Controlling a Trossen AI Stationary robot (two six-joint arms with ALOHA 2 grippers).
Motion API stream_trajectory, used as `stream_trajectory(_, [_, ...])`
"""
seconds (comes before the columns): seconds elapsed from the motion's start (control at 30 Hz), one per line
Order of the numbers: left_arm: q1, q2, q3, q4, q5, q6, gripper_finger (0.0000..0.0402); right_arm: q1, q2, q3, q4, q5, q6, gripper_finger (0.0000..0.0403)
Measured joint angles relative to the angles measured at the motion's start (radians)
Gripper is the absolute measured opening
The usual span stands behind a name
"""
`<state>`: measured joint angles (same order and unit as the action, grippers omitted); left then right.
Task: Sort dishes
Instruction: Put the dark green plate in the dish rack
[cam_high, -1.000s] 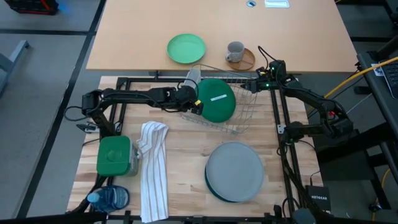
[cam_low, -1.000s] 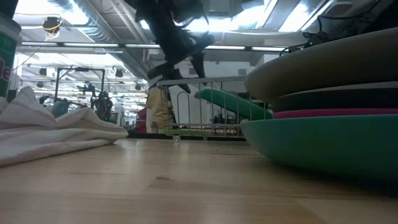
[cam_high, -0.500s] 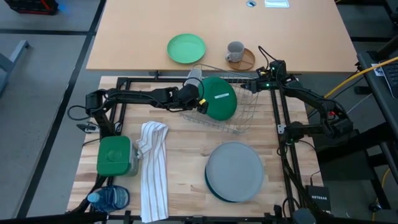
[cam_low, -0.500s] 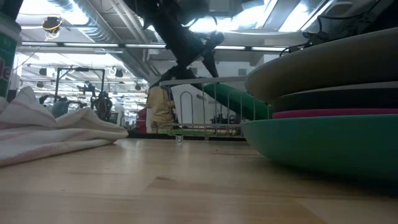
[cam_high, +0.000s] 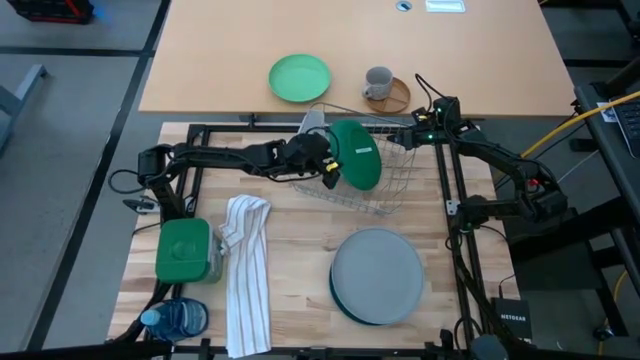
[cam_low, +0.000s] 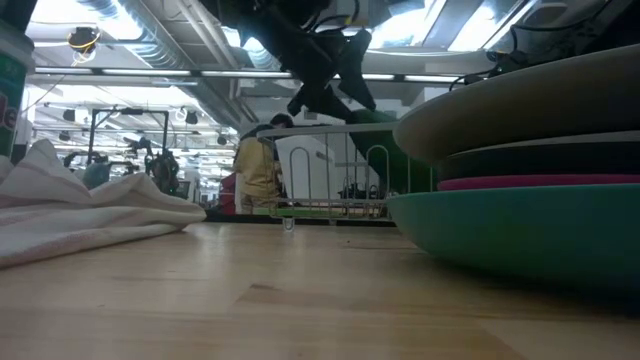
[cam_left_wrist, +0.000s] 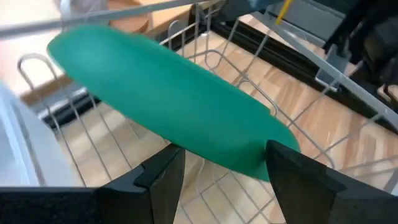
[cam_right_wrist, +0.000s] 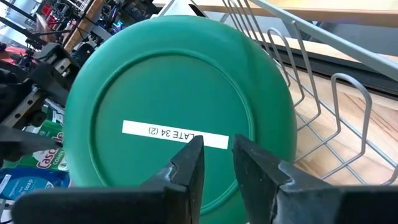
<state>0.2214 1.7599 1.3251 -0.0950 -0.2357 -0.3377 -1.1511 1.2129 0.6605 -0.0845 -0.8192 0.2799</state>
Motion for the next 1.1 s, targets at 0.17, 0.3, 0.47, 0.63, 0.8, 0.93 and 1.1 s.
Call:
stream_trajectory(0.17, [0.0,0.0,0.0,0.005,-0.002,0.109,0.0211,0.0,0.0,0.0,0.0,0.0,0.001,0.0089])
stream_trajectory(0.3, [0.0,0.0,0.0,0.025,-0.003,0.149,0.0211,0.0,0.0,0.0,0.0,0.0,0.001,0.0089])
stream_trajectory(0.47, [0.0,0.0,0.0,0.075,0.014,0.227,0.0211,0.0,0.0,0.0,0.0,0.0,0.002,0.0089])
stream_trajectory(0.63, [0.0,0.0,0.0,0.115,0.017,0.295,0.0211,0.0,0.0,0.0,0.0,0.0,0.002,0.0089])
stream_trajectory(0.8, [0.0,0.0,0.0,0.141,0.053,0.37,0.0211,0.0,0.0,0.0,0.0,0.0,0.003,0.0089])
stream_trajectory(0.93, [0.0,0.02,0.0,0.197,0.093,0.415,0.0211,0.0,0.0,0.0,0.0,0.0,0.003,0.0089])
stream_trajectory(1.1, [-0.001,0.068,0.001,0.281,0.153,0.424,0.0211,0.0,0.0,0.0,-0.002,-0.011,0.002,0.0089])
